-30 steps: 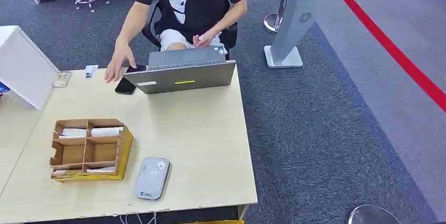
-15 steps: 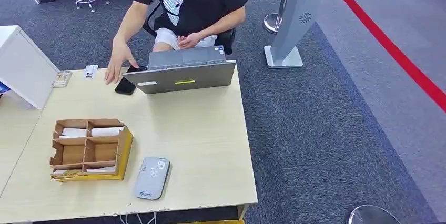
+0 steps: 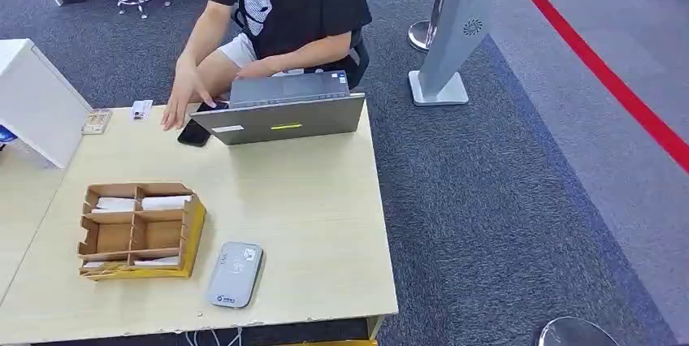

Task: Pass the card to the sensor for recognition and then transmit it.

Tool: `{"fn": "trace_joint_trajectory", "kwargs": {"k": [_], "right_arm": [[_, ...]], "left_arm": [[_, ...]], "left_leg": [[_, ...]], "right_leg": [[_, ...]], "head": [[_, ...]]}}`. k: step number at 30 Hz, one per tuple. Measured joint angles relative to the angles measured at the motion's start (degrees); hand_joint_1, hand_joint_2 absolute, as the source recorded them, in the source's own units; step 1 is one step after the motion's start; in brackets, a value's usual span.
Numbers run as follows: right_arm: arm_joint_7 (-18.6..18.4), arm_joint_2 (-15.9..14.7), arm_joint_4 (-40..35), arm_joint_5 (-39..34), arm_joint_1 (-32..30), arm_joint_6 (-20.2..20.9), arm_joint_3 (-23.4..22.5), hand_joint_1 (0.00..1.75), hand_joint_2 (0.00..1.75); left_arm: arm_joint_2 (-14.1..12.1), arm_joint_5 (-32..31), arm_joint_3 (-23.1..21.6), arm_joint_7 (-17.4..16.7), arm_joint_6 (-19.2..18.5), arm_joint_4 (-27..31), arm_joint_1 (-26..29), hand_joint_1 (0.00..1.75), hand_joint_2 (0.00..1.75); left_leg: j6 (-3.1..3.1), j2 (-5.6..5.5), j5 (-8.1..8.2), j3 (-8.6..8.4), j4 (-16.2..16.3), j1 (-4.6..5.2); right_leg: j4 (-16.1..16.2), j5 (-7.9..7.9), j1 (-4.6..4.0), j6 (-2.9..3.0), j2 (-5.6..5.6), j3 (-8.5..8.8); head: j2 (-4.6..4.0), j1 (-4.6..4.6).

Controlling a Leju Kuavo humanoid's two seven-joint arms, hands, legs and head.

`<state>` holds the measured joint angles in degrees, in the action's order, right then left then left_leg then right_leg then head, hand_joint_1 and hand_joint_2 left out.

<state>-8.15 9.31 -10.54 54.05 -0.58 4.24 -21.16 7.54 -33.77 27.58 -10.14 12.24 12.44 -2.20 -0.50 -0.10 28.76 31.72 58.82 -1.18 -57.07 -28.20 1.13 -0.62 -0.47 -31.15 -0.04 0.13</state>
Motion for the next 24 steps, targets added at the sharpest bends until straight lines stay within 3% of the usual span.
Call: {"fn": "trace_joint_trajectory", "kwargs": {"k": [6, 15, 16, 19, 20, 24], "right_arm": [[-1.62, -0.15, -0.17, -2.88, -0.04, -0.37, -0.72, 0.0, 1.75], [0.55, -1.62, -2.14, -15.98, -2.29, -1.36, 2.39, 0.0, 1.75], [0.85, -1.79, -2.47, -17.63, -2.6, -1.38, 3.04, 0.0, 0.0], [1.62, -2.62, -3.32, -22.02, -3.79, -1.51, 4.96, 0.0, 0.0], [1.84, -2.79, -3.65, -23.64, -4.26, -1.6, 5.68, 0.0, 0.0], [3.28, -3.89, -5.12, -29.84, -5.58, -2.51, 8.2, 0.0, 0.0]], "left_arm": [[-0.28, 2.78, 0.02, -1.31, -1.4, -0.02, 0.42, 0.0, 1.75], [-2.01, 10.85, -4.42, 1.56, -4.11, 0.28, 2.67, 0.0, 1.75], [-2.29, 11.85, -5.23, 1.9, -4.5, 0.57, 2.99, 0.0, 1.75], [-2.86, 14.57, -7.54, 2.95, -5.4, 1.27, 3.85, 0.0, 1.75], [-3.1, 15.58, -8.37, 3.3, -5.73, 1.57, 4.19, 0.0, 0.0], [-3.83, 19.17, -11.46, 4.66, -7.0, 2.71, 5.4, 0.0, 0.0]], "left_leg": [[0.0, 0.0, 0.0, -0.02, 0.0, 0.0], [0.0, 0.0, 0.01, 0.01, 0.0, 0.0], [0.0, 0.0, 0.01, 0.01, 0.0, 0.0], [0.0, -0.01, 0.01, 0.02, 0.0, 0.0], [0.0, -0.01, 0.01, 0.02, -0.01, 0.0], [0.0, 0.04, 0.01, 0.04, -0.01, 0.01]], "right_leg": [[0.0, 0.0, 0.0, 0.0, 0.0, 0.0], [0.0, -0.01, 0.01, 0.0, 0.0, -0.01], [0.0, -0.01, 0.01, 0.0, 0.0, 0.0], [0.0, -0.01, 0.01, 0.0, 0.02, 0.01], [0.0, -0.01, 0.01, 0.0, 0.02, 0.01], [0.0, -0.01, 0.01, 0.0, -0.01, -0.05]], "head": [[-0.02, 0.02], [-0.02, 0.02], [-0.02, 0.02], [-0.02, 0.02], [0.0, 0.02], [-0.02, 0.04]]}}
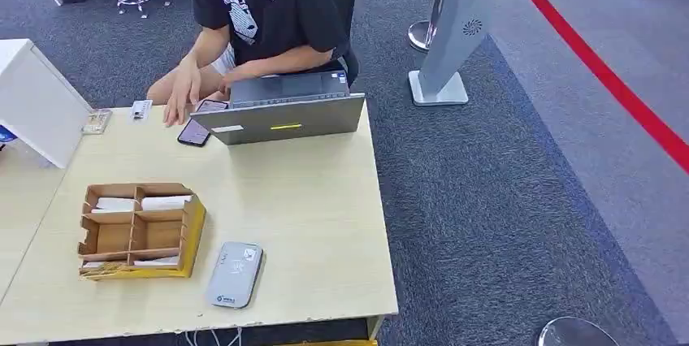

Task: Pass the card to the sensor for recognition and then transmit it.

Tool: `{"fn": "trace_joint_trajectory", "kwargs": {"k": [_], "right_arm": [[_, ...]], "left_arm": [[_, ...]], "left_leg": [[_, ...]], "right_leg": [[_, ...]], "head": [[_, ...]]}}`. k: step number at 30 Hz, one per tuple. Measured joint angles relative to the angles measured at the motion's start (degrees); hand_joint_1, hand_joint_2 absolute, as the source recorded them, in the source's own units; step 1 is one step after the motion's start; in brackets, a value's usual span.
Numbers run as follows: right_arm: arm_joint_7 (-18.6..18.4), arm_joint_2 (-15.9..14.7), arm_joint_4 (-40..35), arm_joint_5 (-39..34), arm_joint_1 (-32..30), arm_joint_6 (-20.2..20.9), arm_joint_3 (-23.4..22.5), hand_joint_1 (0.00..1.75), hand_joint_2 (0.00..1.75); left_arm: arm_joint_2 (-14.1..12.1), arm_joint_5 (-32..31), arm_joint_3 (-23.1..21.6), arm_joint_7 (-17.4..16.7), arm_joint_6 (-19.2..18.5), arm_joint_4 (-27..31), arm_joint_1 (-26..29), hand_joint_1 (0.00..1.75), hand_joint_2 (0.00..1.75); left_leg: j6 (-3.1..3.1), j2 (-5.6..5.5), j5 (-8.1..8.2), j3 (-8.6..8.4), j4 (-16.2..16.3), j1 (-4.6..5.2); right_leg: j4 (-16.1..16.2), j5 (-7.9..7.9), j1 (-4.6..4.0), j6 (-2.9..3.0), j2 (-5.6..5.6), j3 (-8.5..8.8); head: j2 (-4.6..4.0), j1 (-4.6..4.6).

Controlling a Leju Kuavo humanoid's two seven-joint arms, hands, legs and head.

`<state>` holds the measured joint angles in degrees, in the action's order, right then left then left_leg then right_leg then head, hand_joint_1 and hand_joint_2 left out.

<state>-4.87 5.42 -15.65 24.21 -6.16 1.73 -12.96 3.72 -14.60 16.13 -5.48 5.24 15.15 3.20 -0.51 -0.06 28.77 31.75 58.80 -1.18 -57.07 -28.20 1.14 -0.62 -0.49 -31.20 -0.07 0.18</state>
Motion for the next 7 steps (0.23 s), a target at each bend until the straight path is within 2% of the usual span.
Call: {"fn": "trace_joint_trajectory", "kwargs": {"k": [7], "right_arm": [[2.18, -2.14, -2.77, -10.78, -0.08, -0.76, 4.69, 0.0, 0.0]], "left_arm": [[-1.36, 6.54, -5.86, 2.4, -2.27, 2.47, 2.1, 0.0, 0.0]], "left_leg": [[0.01, -0.01, 0.0, -0.04, 0.0, 0.02]], "right_leg": [[0.01, 0.0, 0.02, -0.01, 0.08, 0.03]], "head": [[0.02, -0.02]]}}
